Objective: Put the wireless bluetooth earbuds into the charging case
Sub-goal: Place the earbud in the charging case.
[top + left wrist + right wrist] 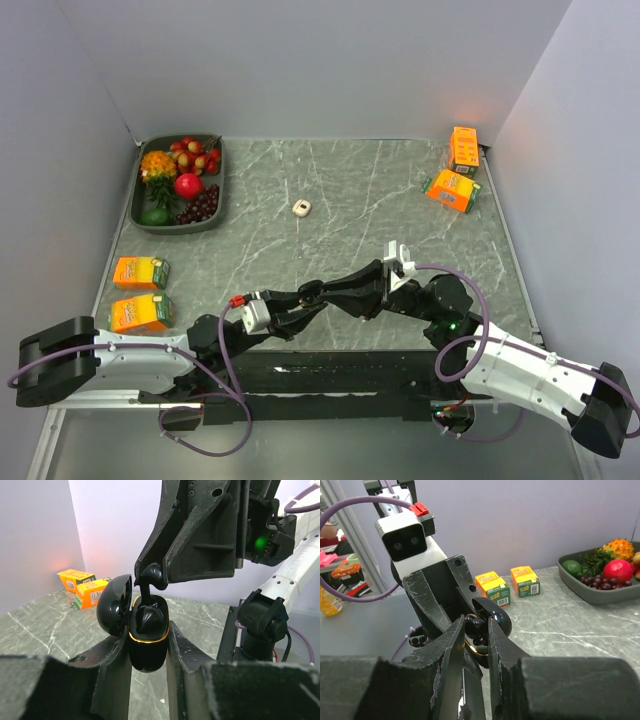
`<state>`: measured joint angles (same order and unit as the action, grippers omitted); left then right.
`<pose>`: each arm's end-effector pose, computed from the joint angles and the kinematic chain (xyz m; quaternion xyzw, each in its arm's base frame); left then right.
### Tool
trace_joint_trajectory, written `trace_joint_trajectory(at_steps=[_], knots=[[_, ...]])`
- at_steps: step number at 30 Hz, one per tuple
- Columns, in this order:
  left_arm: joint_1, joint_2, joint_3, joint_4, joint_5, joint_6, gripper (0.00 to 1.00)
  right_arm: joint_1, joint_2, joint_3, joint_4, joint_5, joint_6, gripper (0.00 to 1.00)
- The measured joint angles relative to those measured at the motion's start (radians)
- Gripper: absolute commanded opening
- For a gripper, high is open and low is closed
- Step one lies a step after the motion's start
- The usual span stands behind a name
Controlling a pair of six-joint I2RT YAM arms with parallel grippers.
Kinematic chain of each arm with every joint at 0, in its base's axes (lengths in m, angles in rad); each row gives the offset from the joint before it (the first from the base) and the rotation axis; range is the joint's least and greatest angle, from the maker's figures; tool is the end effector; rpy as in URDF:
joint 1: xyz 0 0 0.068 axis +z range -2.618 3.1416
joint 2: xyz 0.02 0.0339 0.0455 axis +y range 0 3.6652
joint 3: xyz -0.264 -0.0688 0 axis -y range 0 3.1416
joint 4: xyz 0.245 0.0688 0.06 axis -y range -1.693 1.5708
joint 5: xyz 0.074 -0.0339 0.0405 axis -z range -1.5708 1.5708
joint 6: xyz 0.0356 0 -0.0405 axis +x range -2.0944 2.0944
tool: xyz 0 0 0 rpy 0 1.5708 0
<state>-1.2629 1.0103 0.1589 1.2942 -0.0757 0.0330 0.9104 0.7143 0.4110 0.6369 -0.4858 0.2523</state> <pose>0.0587 -0.1756 0.2393 0.2969 0.4452 -0.4707 0.7015 0.0923 0.1460 0.3051 -0.3673 0.4694 0.5508 0.5843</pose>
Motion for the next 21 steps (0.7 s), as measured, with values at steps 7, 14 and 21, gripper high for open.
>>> trace_joint_trajectory(at_steps=[7,14,21], knots=[[0.001,0.0,-0.002,-0.005,0.0,-0.003,0.01,0.002,-0.006,-0.016,0.013,0.018,0.001,0.0],[0.003,0.0,-0.003,-0.007,0.0,-0.004,0.01,0.002,-0.016,-0.026,0.018,0.03,0.001,0.0],[0.003,0.0,-0.002,-0.007,0.0,-0.011,0.01,0.002,-0.026,-0.041,0.027,0.037,0.006,0.0]])
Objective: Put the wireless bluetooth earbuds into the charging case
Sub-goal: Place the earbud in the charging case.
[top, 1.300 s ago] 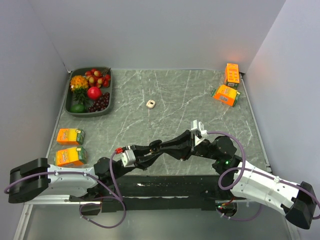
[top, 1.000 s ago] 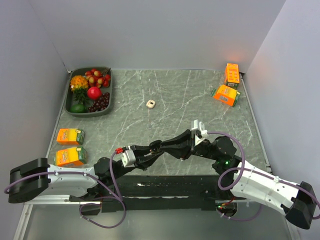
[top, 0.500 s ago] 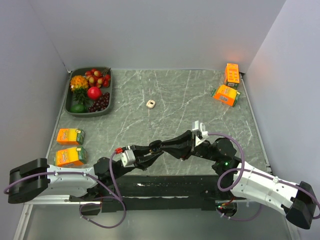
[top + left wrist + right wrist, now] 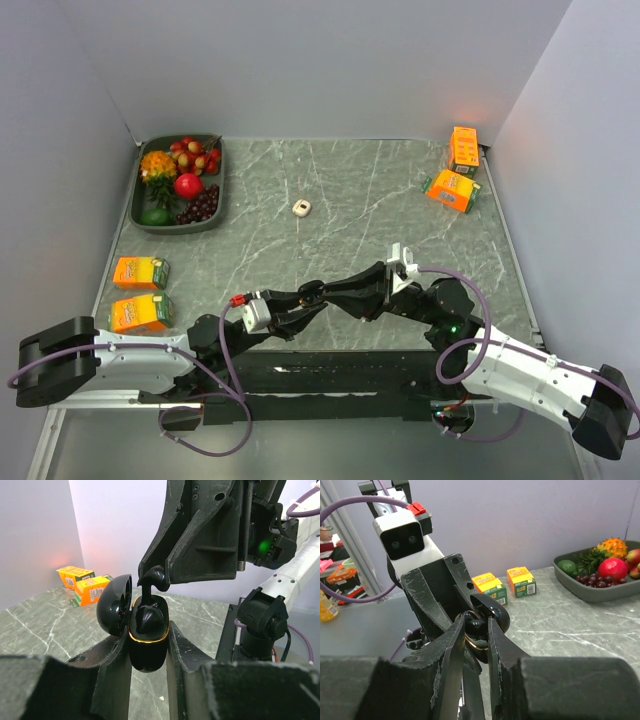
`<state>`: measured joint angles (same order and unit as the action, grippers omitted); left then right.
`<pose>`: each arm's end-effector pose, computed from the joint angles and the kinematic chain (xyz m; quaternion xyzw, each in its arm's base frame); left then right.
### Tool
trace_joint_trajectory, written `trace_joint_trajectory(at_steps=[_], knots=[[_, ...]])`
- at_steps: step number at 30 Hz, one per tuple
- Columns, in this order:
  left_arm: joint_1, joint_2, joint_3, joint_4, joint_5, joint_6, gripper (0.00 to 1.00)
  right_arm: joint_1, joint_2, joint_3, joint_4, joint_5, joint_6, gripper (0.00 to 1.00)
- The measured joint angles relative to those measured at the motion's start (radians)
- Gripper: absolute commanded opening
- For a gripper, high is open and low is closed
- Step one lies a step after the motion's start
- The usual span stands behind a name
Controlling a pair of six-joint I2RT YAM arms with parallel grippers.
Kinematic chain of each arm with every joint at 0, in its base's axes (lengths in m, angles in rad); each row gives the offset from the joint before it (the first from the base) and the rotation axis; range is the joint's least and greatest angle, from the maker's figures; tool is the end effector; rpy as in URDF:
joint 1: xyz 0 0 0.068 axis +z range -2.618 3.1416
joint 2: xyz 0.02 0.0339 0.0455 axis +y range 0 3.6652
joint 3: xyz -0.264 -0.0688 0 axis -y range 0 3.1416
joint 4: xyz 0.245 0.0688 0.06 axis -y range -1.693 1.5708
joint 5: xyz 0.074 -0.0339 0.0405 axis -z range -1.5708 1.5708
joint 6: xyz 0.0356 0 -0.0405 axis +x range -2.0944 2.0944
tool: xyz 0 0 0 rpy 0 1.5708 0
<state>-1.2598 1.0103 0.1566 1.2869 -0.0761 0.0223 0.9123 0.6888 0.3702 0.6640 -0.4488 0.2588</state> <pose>0.0593 -0.1756 0.2378 0.2962 0.4505 -0.4716 0.6977 0.0903 0.1419 0.2975 -0.3524 0.4726 0.5474 0.5940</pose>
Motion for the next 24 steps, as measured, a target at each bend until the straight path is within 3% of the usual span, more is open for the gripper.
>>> trace_joint_trajectory(at_steps=[24], knots=[[0.0,-0.032,0.0,-0.043,0.009,0.002,0.01,0.002,0.005,-0.025,0.03,0.022,0.068,0.0]])
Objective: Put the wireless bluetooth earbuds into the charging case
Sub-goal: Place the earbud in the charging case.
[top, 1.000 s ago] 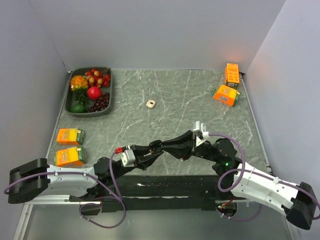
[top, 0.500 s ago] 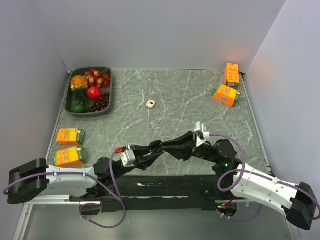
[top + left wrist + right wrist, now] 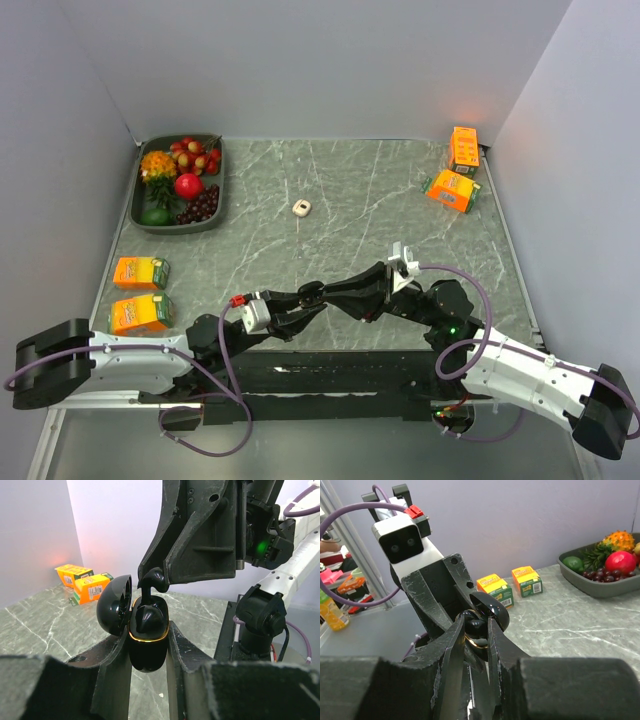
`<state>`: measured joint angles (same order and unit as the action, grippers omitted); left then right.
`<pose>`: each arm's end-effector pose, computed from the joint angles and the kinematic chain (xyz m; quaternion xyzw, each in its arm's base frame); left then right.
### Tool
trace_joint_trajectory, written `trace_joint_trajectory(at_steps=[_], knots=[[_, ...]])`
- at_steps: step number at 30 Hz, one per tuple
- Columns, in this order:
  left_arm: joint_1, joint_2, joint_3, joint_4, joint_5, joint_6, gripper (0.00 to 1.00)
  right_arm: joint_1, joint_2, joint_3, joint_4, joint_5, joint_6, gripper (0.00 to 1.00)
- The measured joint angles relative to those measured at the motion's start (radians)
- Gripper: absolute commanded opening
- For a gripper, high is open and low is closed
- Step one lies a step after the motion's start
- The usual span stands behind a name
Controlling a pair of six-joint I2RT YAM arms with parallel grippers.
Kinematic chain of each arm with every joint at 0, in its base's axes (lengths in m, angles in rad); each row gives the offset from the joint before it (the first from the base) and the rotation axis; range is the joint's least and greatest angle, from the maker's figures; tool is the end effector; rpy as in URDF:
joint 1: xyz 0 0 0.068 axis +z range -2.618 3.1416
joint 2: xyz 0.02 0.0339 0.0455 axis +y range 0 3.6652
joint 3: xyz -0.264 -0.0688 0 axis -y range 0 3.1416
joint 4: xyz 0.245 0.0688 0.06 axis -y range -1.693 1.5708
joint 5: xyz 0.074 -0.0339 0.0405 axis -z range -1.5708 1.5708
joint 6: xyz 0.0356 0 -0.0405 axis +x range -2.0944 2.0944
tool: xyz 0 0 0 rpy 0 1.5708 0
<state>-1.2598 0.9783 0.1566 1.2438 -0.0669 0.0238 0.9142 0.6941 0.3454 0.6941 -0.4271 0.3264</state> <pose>0.0583 -0.1737 0.2388 0.3026 0.4518 -0.4714 0.6944 0.0908 0.1420 0.2911 -0.3288 0.4877 0.5639 0.5797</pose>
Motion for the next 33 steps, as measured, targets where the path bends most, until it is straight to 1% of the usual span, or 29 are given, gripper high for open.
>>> trace_joint_trajectory(at_steps=[6,10,24,33], knots=[[0.002,0.0,0.0,-0.006,-0.002,0.0,0.01,0.0,0.005,0.002,-0.014,0.012,0.011,0.0],[0.005,0.0,0.0,-0.011,-0.008,0.002,0.01,0.0,0.013,0.022,-0.06,0.024,0.02,0.0],[0.002,0.006,0.001,0.011,-0.051,0.032,0.01,0.0,0.055,0.173,-0.3,0.045,0.056,0.0],[-0.018,0.029,0.012,0.021,-0.14,0.09,0.01,-0.004,0.108,0.28,-0.465,0.079,0.075,0.0]])
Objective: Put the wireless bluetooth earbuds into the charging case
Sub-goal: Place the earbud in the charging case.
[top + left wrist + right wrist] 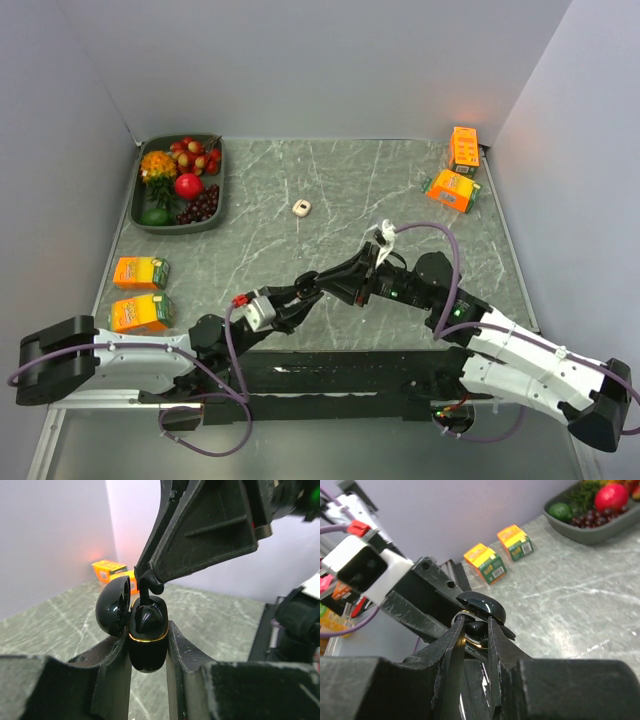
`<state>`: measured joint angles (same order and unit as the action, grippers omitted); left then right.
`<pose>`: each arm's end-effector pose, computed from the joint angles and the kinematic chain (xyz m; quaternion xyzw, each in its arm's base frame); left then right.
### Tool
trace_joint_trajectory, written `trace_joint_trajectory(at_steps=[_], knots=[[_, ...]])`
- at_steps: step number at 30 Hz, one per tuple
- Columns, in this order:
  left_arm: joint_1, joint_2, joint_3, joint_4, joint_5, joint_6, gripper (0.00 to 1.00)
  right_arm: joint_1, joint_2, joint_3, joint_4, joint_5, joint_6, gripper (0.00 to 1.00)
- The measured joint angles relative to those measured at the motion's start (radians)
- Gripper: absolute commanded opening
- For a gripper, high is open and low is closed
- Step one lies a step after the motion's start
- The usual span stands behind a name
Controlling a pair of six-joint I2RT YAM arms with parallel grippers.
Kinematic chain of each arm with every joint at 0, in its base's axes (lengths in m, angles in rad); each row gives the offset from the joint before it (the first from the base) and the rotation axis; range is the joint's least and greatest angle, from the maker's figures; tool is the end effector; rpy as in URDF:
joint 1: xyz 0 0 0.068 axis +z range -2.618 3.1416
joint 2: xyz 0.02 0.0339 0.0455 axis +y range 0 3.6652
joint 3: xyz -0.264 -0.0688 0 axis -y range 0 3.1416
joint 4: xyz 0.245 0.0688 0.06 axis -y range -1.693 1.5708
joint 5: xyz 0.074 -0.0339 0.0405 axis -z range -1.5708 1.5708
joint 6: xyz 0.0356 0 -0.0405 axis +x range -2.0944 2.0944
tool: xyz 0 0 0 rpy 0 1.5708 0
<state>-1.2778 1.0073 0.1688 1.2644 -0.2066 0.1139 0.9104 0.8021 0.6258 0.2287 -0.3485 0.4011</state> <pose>0.0609 -0.1765 0.2396 0.2789 0.4691 -0.4129 0.7292 0.1103 0.1619 0.3250 -0.2925 0.6244 0.5302 0.4935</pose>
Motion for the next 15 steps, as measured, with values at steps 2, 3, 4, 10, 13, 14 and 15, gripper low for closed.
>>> trace_joint_trajectory(at_steps=[2,3,4,10,13,14,15], knots=[[-0.006,0.018,0.004,0.0,-0.028,0.017,0.01,-0.002,0.01,0.01,-0.026,0.013,0.005,0.0],[-0.01,0.028,0.007,-0.003,-0.046,0.029,0.01,-0.005,0.014,0.013,-0.039,0.02,0.007,0.0],[-0.013,0.036,0.01,-0.006,-0.061,0.04,0.01,-0.008,0.019,0.016,-0.052,0.025,0.011,0.0],[-0.039,0.064,0.011,-0.021,-0.124,0.106,0.01,-0.023,0.039,0.026,-0.108,0.039,0.037,0.0],[-0.043,0.064,0.011,-0.032,-0.133,0.118,0.01,-0.031,0.045,0.027,-0.116,0.037,0.053,0.0],[-0.043,0.063,0.011,-0.036,-0.134,0.121,0.01,-0.033,0.047,0.027,-0.118,0.034,0.057,0.0],[-0.043,0.063,0.011,-0.038,-0.135,0.127,0.01,-0.034,0.05,0.027,-0.119,0.033,0.061,0.0]])
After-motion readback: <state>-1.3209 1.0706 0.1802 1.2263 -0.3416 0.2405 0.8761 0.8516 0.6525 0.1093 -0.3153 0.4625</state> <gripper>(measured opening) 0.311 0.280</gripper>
